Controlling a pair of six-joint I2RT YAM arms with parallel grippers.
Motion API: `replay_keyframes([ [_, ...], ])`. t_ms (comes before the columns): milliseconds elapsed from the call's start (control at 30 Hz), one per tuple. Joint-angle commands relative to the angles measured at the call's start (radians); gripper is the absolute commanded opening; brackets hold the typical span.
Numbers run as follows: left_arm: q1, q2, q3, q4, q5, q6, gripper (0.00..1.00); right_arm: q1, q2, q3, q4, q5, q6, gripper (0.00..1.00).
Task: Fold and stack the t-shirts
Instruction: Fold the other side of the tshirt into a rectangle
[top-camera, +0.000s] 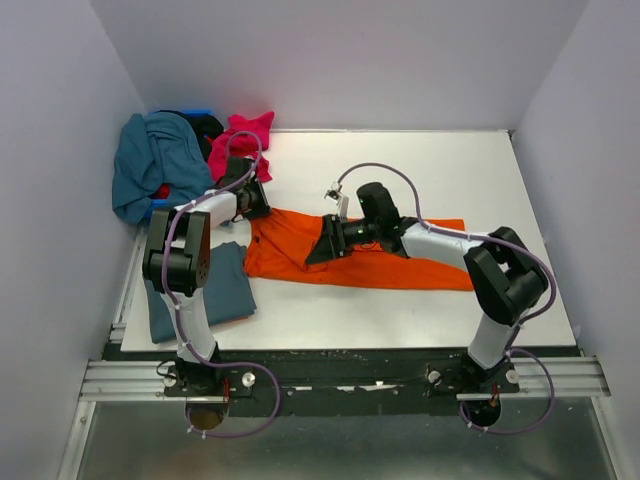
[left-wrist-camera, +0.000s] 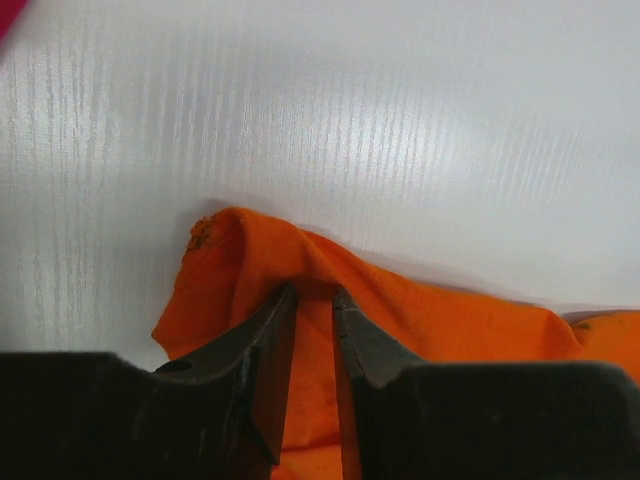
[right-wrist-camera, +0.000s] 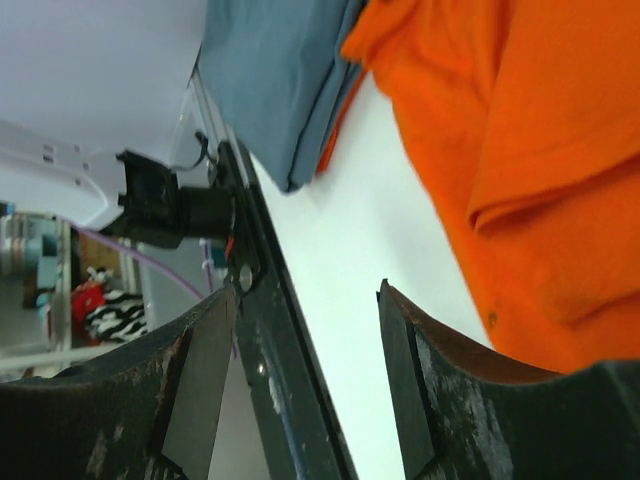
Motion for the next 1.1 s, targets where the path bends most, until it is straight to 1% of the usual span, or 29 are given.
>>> replay_keyframes([
  [0, 0.007, -0.063, -0.017, -0.018, 0.004, 0.004, 0.37, 0.007, 0.059, 0.099, -0.024, 0.123, 0.011, 0.66],
  [167, -0.004, -0.111, -0.023, -0.030, 0.013, 0.001, 0.40, 0.007, 0.165, 0.193, 0.010, 0.195, 0.043, 0.66],
  [267, -0.024, -0.131, -0.023, -0.036, 0.010, 0.000, 0.41, 0.007, 0.219, 0.245, -0.008, 0.257, 0.056, 0.64],
  [400, -0.053, -0.139, -0.037, -0.030, 0.015, -0.006, 0.41, 0.007, 0.260, 0.297, -0.077, 0.347, 0.050, 0.57],
  [567, -0.093, -0.102, -0.043, 0.005, 0.035, -0.025, 0.41, 0.007, 0.271, 0.312, -0.128, 0.444, 0.013, 0.48],
  [633, -0.108, -0.079, -0.031, 0.013, 0.044, -0.031, 0.41, 0.007, 0.274, 0.317, -0.143, 0.476, 0.005, 0.47],
  [767, -0.129, -0.041, -0.005, 0.011, 0.038, -0.034, 0.41, 0.007, 0.303, 0.341, -0.186, 0.487, -0.012, 0.42],
  [1067, -0.129, 0.004, 0.022, -0.016, 0.003, -0.017, 0.40, 0.015, 0.352, 0.365, -0.214, 0.505, -0.026, 0.40],
])
